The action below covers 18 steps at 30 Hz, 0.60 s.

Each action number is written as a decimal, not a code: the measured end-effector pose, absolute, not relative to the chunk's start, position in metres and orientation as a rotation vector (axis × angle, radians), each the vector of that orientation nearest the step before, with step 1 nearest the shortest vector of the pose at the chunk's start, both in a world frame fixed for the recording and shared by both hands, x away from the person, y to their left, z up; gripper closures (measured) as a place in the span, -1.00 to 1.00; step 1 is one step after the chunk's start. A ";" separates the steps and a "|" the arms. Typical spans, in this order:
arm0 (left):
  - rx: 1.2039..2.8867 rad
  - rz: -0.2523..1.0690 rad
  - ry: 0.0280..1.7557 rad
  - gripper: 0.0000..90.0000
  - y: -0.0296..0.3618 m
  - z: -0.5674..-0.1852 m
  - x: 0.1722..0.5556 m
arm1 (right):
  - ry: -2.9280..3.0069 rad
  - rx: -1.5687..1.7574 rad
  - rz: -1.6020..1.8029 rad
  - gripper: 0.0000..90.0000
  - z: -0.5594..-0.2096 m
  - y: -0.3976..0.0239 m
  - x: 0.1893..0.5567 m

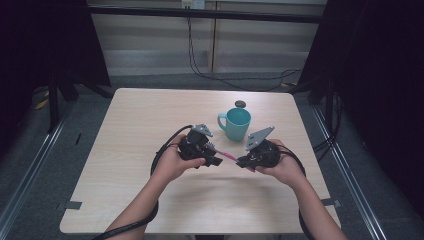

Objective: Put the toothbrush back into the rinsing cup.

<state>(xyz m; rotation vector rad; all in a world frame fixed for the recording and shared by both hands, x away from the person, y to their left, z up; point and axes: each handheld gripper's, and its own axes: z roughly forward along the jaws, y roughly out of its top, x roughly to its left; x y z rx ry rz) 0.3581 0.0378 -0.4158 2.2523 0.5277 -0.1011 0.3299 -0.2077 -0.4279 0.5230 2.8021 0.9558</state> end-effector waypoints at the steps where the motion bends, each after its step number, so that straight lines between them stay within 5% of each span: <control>1: 2.251 -0.105 0.534 0.25 0.038 -0.415 0.358 | 2.804 0.518 0.959 0.84 -0.428 -0.207 0.330; 18: 2.097 -0.152 0.601 0.47 0.040 -0.408 0.364 | 2.811 0.542 0.985 0.84 -0.431 -0.201 0.331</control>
